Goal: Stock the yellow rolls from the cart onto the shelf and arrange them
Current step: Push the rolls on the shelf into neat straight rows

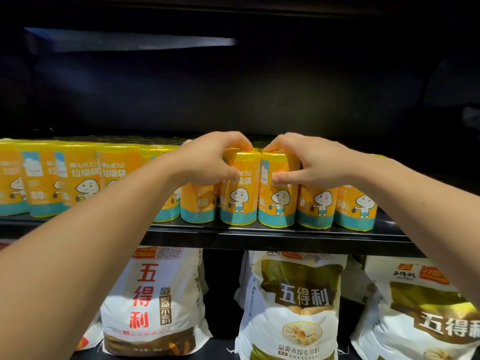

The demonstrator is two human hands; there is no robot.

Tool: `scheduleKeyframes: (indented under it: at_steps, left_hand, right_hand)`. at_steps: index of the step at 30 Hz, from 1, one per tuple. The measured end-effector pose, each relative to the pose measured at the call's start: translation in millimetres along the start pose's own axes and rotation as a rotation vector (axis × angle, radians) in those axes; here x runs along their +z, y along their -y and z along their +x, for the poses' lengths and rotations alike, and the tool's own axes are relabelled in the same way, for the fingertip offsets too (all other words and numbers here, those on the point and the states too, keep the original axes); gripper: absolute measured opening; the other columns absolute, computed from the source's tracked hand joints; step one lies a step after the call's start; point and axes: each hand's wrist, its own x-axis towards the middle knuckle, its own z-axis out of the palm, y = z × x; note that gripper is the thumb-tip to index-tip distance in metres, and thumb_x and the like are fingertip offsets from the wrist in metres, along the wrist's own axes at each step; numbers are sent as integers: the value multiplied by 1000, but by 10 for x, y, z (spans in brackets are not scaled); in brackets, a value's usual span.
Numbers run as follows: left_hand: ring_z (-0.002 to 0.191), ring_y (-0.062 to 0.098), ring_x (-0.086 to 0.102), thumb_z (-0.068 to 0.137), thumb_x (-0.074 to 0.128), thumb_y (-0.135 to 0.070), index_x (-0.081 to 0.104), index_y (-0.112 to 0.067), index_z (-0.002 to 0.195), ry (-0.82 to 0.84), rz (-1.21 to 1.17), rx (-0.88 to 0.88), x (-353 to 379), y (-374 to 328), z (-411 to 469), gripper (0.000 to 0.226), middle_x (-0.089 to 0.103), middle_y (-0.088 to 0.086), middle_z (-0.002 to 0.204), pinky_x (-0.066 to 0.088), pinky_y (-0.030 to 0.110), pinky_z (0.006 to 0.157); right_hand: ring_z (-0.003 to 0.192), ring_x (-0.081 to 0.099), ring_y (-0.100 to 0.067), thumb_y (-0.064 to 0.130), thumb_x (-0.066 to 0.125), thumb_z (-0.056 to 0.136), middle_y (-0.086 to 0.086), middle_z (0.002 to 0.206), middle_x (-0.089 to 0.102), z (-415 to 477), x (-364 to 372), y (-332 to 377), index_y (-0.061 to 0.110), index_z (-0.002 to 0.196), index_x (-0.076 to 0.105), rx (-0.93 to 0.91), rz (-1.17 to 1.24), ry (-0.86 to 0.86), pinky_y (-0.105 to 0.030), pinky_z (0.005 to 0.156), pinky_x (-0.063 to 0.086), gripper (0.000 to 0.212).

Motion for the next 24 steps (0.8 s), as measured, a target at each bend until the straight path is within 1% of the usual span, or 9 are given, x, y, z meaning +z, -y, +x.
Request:
scheduleKeyframes:
  at_steps: [3,6,8,12,15,17,19,21,24]
  left_hand:
    - [107,11,53,88,69,-27,45,-43,133,-30,32,-1,30,-32,-28,53,53,-12,129,48,46,99]
    - [103,9,47,87,67,-31,46,-41,134,-90,114,32,85,-51,-47,53,42,-10,140,43,48,103]
    - [102,9,46,86,66,-33,47,-41,133,-128,140,50,104,-44,-51,52,40,-7,138,42,47,102]
    - [110,10,46,87,64,-34,48,-37,137,-146,176,115,101,12,-89,53,45,-9,130,46,40,97]
    - [121,12,50,89,62,-35,49,-30,140,-209,234,170,58,56,-152,53,53,-8,132,46,39,99]
    - [125,14,50,90,60,-38,48,-28,140,-276,320,150,-3,115,-179,53,54,-7,136,42,40,102]
    - [124,17,50,89,58,-41,48,-27,139,-300,366,74,-67,211,-186,53,52,-5,137,41,43,100]
    - [117,19,52,88,57,-48,51,-25,135,-286,401,-3,-107,329,-183,53,52,-2,132,41,43,96]
    - [114,19,50,85,55,-62,53,-26,129,-227,428,-45,-118,431,-179,57,51,-2,126,43,43,92]
  right_hand:
    - [110,50,-7,53,63,88,11,134,51,7,8,-16,34,140,38,-13,-9,-5,-27,83,51,60]
    - [107,50,-6,54,62,89,10,133,52,5,14,-10,33,140,38,-24,-29,-10,-25,80,49,60]
    - [106,50,-6,54,61,89,10,133,53,-1,1,-2,33,140,38,-33,-40,-7,-26,80,50,59]
    - [112,56,-11,59,58,89,10,133,55,-34,-50,21,35,141,36,-38,-102,13,-35,85,54,61]
    - [109,59,-12,64,56,88,10,127,60,-31,-98,67,37,141,36,-39,-243,9,-31,77,52,63]
    - [107,59,-13,65,56,86,10,126,61,-8,-118,97,36,141,36,-45,-310,-5,-30,75,51,65]
    - [115,57,-14,64,59,85,9,134,57,20,-119,135,35,143,35,-50,-299,-37,-34,81,52,69]
    - [120,54,-14,65,58,85,8,142,50,56,-91,205,34,145,34,-48,-240,-74,-38,86,52,72]
    - [116,53,-10,64,58,86,9,141,51,148,11,344,35,143,37,-46,-206,-103,-33,80,48,68]
